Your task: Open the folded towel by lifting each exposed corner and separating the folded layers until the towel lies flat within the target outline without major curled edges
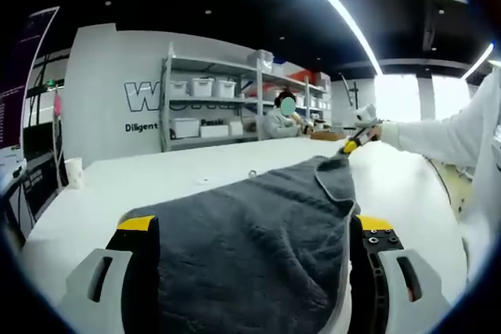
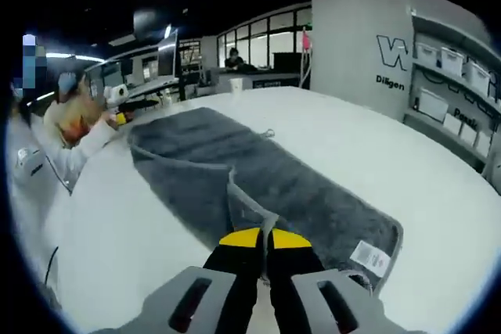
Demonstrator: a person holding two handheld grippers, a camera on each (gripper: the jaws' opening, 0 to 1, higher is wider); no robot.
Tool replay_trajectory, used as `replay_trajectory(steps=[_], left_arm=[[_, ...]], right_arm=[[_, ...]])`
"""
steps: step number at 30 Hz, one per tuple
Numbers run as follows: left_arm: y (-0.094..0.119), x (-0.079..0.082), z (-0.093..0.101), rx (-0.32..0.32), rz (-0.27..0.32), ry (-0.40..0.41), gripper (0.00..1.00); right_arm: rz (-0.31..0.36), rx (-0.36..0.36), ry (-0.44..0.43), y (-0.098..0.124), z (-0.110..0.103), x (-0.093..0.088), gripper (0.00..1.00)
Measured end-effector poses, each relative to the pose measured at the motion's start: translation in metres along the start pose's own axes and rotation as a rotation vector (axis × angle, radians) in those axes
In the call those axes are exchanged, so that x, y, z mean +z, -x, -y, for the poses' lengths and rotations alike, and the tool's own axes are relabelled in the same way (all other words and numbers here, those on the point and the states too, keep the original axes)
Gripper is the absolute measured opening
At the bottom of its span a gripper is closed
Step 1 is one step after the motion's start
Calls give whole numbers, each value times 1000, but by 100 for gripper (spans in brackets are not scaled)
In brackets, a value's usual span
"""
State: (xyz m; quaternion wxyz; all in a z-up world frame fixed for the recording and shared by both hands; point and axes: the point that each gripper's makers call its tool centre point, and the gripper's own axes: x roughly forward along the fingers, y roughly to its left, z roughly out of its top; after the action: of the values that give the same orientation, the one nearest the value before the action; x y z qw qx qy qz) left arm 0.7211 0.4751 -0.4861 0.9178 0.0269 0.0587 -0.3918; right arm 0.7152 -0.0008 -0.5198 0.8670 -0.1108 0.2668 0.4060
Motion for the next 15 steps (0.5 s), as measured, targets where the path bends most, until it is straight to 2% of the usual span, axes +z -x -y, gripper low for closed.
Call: replay_trajectory(steps=[3, 9, 15], left_arm=[[0, 1, 1, -5, 3, 0, 100], [-1, -1, -1, -4, 0, 6, 100], [-1, -2, -2, -1, -4, 10, 100]], right_arm=[[-33, 14, 0, 10, -9, -15, 0], [-102, -3, -4, 25, -14, -43, 0], [-153, -13, -12, 35, -19, -60, 0]])
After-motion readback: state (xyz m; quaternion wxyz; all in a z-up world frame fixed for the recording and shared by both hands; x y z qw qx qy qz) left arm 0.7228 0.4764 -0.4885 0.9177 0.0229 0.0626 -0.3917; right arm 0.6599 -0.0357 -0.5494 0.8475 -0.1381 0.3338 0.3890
